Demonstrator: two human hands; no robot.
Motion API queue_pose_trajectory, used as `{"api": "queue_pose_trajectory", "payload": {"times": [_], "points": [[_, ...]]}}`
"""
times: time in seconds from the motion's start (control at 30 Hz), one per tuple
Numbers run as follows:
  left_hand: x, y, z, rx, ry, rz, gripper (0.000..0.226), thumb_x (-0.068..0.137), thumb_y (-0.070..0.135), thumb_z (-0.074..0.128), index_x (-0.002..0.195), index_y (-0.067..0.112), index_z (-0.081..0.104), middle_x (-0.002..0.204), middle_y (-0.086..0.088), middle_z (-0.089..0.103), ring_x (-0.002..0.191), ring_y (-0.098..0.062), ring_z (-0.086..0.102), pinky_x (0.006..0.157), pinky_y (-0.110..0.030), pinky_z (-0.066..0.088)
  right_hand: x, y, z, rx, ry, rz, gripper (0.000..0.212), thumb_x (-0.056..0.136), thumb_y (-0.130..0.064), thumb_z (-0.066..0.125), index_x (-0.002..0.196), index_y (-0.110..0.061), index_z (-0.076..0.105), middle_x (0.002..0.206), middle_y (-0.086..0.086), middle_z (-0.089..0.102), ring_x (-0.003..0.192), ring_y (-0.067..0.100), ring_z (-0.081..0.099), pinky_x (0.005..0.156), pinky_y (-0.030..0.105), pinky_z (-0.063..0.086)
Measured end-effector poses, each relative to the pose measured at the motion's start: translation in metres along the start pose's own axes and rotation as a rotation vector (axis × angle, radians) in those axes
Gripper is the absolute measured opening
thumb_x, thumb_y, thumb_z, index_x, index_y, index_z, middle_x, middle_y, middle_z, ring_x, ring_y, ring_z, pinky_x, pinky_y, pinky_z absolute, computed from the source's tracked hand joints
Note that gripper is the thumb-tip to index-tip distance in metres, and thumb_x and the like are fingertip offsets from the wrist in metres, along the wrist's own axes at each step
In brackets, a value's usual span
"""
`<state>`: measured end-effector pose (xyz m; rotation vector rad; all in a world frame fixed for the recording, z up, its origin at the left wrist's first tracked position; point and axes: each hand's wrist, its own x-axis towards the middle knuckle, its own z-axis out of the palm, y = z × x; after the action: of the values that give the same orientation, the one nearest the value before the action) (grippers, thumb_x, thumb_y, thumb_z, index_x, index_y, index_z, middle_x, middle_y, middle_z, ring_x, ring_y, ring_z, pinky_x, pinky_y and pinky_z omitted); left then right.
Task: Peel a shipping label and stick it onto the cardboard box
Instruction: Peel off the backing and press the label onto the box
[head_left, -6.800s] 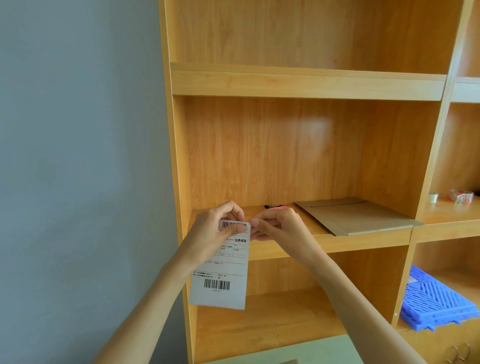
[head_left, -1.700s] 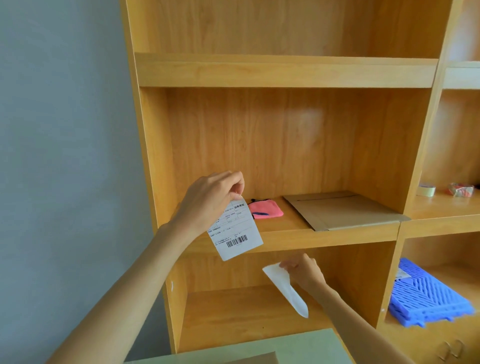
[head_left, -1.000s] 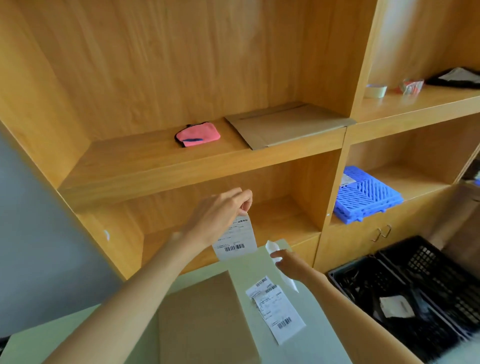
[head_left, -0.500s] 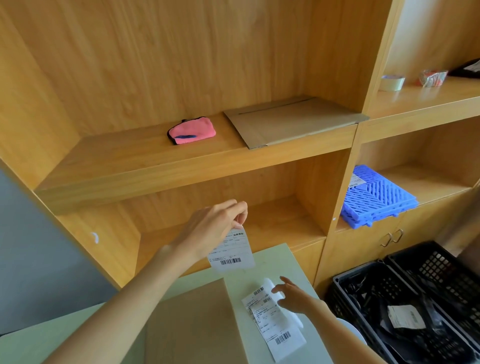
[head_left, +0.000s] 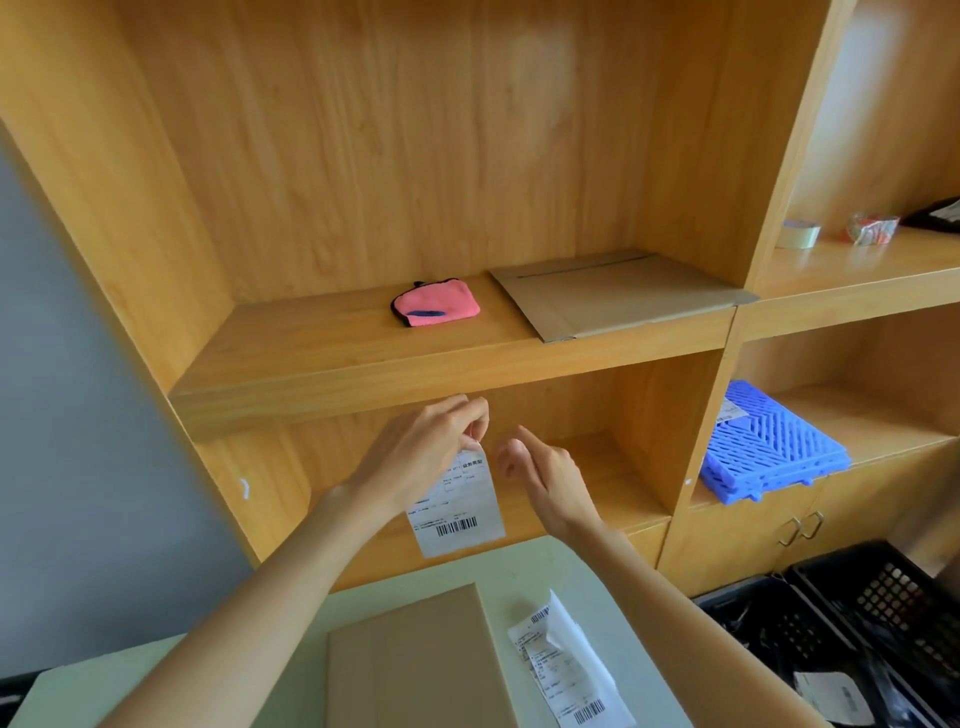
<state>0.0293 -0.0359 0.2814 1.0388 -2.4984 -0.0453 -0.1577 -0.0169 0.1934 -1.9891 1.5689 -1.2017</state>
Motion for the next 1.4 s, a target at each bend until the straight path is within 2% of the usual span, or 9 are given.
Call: {"api": "queue_pose_trajectory", "payload": {"times": [0.17,0.33,0.47,0.6,0.8,1.0,1.17,1.33,1.4], "points": [[-0.029,-0.013,-0.060,-0.038,0.155,-0.067,0.020,0.090,0.022,0.067,0.088,0.022,0.048,0.087,0.011,0.064,0.069,-0.013,0.057,0.057,-0.035,0.046,0.026,-0.104,-0.006,0.049,-0.069,-0.199,0.037,0.084,-0.063,0.057,0.100,-0.029,0.056,0.094,-0.016,0.069,0.086,0.005,0.066,0.070,0.027,0.053],[-0.065,-0.031,-0.118,-0.133,0.265,-0.136,0.027,0.087,0.019,0.073,0.087,0.026,0.047,0.082,0.011,0.062,0.072,-0.017,0.064,0.068,-0.044,0.055,0.039,-0.167,0.003,0.070,-0.083,-0.210,0.020,0.079,-0.034,0.078,0.090,-0.027,0.063,0.082,-0.013,0.071,0.081,0.001,0.067,0.077,0.037,0.055],[-0.090,-0.039,-0.140,-0.221,0.309,-0.176,0.023,0.087,0.022,0.074,0.093,0.027,0.052,0.091,0.015,0.063,0.077,-0.004,0.066,0.078,-0.032,0.053,0.043,-0.193,0.019,0.122,-0.115,-0.197,0.015,0.082,-0.026,0.077,0.086,-0.020,0.064,0.080,-0.005,0.073,0.074,0.006,0.066,0.077,0.035,0.056],[-0.112,-0.054,-0.145,-0.133,0.370,-0.213,0.026,0.086,0.035,0.071,0.106,0.034,0.053,0.103,0.020,0.061,0.086,0.004,0.064,0.073,-0.031,0.056,0.042,-0.204,0.028,0.127,-0.102,-0.166,0.011,0.086,-0.023,0.074,0.088,-0.017,0.065,0.085,-0.002,0.074,0.075,0.009,0.066,0.078,0.033,0.055],[-0.125,-0.068,-0.146,0.000,0.444,-0.292,0.006,0.095,0.036,0.060,0.094,0.032,0.056,0.088,0.015,0.065,0.077,-0.005,0.062,0.062,-0.040,0.057,0.046,-0.209,0.022,0.119,-0.030,-0.126,0.010,0.090,-0.026,0.068,0.092,-0.016,0.064,0.091,-0.002,0.073,0.082,0.019,0.069,0.078,0.041,0.058],[-0.120,-0.069,-0.142,-0.116,0.505,-0.319,0.012,0.092,0.028,0.066,0.084,0.027,0.058,0.079,0.010,0.067,0.064,-0.015,0.064,0.057,-0.045,0.056,0.042,-0.212,0.016,0.121,0.008,-0.122,0.014,0.094,-0.027,0.063,0.091,-0.013,0.061,0.088,0.002,0.072,0.081,0.023,0.068,0.073,0.034,0.052],[-0.115,-0.063,-0.126,-0.170,0.505,-0.327,0.015,0.093,0.023,0.066,0.081,0.021,0.058,0.074,0.008,0.066,0.047,-0.010,0.057,0.047,-0.034,0.048,0.038,-0.203,0.019,0.131,0.018,-0.058,0.029,0.094,-0.040,0.061,0.080,-0.014,0.060,0.081,0.001,0.073,0.071,0.021,0.067,0.061,0.029,0.044],[-0.112,-0.062,-0.103,-0.180,0.469,-0.338,0.014,0.093,0.026,0.066,0.083,0.020,0.058,0.075,0.005,0.064,0.050,-0.006,0.053,0.045,-0.021,0.038,0.033,-0.187,0.022,0.090,0.046,0.027,0.035,0.083,-0.055,0.066,0.068,-0.025,0.056,0.077,0.000,0.070,0.070,0.018,0.062,0.061,0.036,0.049],[-0.110,-0.061,-0.096,-0.216,0.467,-0.357,0.016,0.091,0.030,0.067,0.084,0.019,0.058,0.076,0.002,0.063,0.053,-0.009,0.050,0.049,-0.023,0.037,0.032,-0.182,0.023,0.083,0.049,0.071,0.036,0.080,-0.056,0.069,0.067,-0.025,0.054,0.077,0.002,0.070,0.070,0.023,0.065,0.059,0.034,0.047]]}}
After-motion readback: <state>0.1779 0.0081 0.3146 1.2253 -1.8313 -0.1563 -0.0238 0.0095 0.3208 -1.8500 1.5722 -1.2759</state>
